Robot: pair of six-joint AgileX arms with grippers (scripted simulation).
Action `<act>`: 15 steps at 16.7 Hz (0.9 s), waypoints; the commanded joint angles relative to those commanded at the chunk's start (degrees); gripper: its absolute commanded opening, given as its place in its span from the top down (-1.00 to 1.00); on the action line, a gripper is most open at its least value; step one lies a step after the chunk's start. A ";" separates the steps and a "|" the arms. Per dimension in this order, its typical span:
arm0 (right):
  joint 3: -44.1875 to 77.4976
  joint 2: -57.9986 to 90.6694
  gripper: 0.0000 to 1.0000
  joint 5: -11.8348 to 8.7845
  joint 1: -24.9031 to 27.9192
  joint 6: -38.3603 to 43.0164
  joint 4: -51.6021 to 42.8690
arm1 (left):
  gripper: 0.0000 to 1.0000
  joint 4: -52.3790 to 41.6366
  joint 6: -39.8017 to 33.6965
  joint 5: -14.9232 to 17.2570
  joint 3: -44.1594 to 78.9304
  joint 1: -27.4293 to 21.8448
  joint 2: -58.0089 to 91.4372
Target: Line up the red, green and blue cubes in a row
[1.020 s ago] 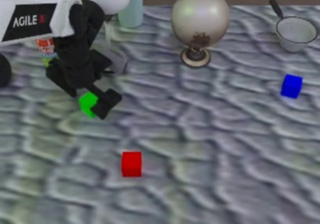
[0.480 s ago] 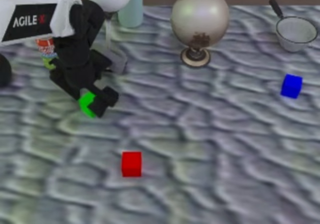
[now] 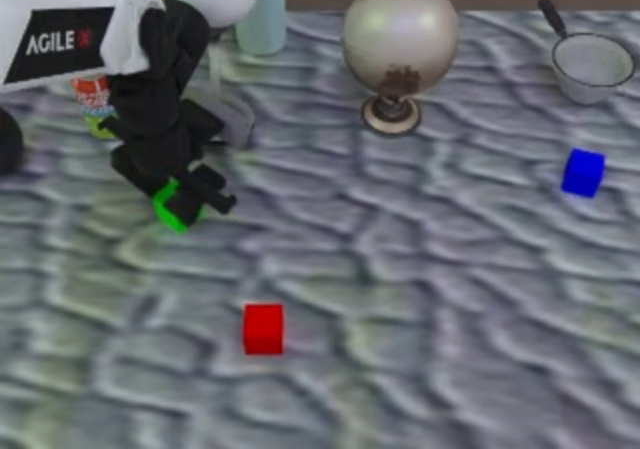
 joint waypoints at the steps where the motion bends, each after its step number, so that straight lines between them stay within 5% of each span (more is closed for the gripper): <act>1: 0.00 0.00 -1.00 0.00 0.00 0.00 0.00 | 1.00 0.00 0.00 0.00 0.00 0.00 0.00; 9: 0.00 0.00 -1.00 0.00 0.00 0.00 0.00 | 1.00 -1.41 -0.10 0.38 1.07 0.00 -1.31; 15: 0.00 0.00 -1.00 0.00 0.00 0.00 0.00 | 1.00 -12.85 -0.32 0.33 8.56 0.99 -4.75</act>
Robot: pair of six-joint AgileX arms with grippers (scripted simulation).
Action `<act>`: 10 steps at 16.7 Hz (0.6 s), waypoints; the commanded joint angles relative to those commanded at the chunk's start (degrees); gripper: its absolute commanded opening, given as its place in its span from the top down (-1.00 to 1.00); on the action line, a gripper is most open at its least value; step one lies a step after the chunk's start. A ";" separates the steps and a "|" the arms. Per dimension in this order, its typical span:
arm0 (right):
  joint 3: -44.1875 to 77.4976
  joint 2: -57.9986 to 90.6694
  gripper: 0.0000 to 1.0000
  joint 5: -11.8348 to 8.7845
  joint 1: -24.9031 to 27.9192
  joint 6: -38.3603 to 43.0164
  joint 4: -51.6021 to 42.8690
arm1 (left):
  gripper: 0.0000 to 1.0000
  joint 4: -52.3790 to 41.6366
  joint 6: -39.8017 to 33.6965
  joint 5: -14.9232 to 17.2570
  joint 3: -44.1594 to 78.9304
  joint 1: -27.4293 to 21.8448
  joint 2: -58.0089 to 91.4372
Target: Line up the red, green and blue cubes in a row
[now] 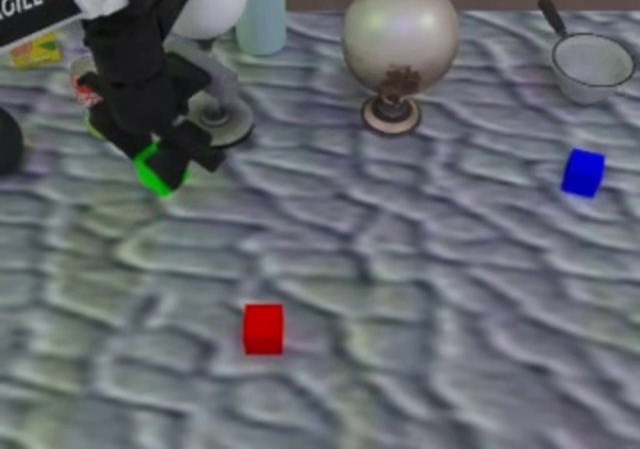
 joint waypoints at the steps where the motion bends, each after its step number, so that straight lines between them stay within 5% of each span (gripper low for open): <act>1: 0.00 0.00 -1.00 0.00 0.00 0.00 0.00 | 1.00 -0.83 -0.02 -0.01 0.66 0.09 -0.44; 10: 0.00 0.00 -1.00 0.00 0.00 0.00 0.00 | 1.00 -1.08 -6.25 -0.15 0.94 -3.68 -0.69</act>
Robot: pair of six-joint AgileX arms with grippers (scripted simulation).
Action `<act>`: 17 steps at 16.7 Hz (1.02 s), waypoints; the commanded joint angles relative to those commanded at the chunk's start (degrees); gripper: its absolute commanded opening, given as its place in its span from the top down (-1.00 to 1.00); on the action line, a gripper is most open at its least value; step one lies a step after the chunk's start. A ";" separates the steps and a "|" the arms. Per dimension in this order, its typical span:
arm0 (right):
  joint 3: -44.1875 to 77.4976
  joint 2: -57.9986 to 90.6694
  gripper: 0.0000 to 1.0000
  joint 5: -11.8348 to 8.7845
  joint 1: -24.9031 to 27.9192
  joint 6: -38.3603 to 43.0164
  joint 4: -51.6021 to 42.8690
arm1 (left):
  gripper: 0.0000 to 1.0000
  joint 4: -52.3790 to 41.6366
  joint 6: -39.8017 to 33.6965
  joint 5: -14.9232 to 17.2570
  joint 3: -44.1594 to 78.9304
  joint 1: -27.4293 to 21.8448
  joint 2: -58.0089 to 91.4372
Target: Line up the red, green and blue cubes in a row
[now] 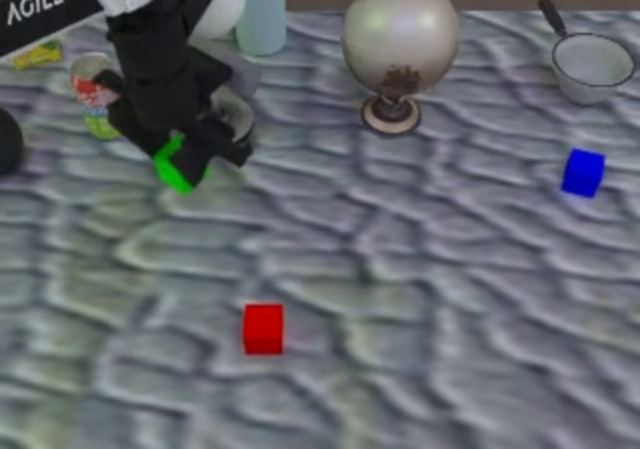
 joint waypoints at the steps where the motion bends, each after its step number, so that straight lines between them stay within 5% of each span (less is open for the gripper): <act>1: 0.00 0.00 -1.00 0.00 0.00 0.00 0.00 | 1.00 -0.12 -3.04 -0.05 -0.07 -1.47 -0.13; 11: 0.00 0.00 -1.00 0.00 0.00 0.00 0.00 | 1.00 -1.63 -52.47 -0.35 -5.52 -21.63 -3.72; 17: 0.00 0.00 -1.00 0.00 0.00 0.00 0.00 | 1.00 -0.39 -66.06 -0.88 -7.50 -28.44 -7.40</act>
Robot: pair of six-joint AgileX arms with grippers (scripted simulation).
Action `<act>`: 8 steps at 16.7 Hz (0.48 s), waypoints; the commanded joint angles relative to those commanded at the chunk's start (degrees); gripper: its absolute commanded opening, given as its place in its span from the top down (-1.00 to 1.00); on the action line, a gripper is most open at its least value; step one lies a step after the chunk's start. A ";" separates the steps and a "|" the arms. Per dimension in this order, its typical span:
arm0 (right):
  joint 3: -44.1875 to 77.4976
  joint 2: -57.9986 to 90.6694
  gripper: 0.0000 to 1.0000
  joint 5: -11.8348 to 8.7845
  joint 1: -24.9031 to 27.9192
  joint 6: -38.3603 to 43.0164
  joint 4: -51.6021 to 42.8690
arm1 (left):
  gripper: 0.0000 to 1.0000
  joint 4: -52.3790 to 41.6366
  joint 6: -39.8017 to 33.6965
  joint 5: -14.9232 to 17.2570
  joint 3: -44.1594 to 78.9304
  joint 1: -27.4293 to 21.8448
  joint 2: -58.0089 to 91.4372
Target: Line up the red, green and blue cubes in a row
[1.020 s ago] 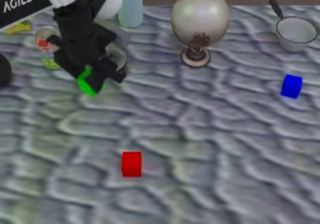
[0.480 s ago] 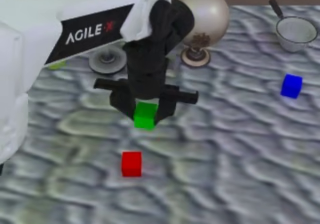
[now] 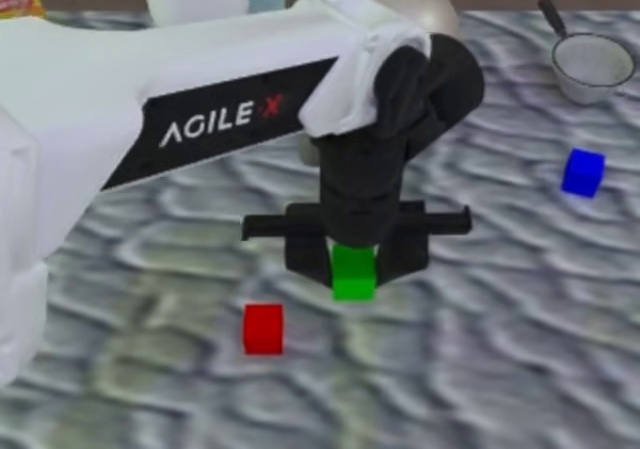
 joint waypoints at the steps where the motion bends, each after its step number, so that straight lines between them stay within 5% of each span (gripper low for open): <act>1: 0.00 0.00 -1.00 0.00 0.00 0.00 0.00 | 1.00 0.04 -0.17 -0.02 -0.03 -0.09 -0.08; 8: 0.00 0.00 -1.00 0.00 0.00 0.00 0.00 | 1.00 4.18 0.18 0.02 -2.88 0.13 1.21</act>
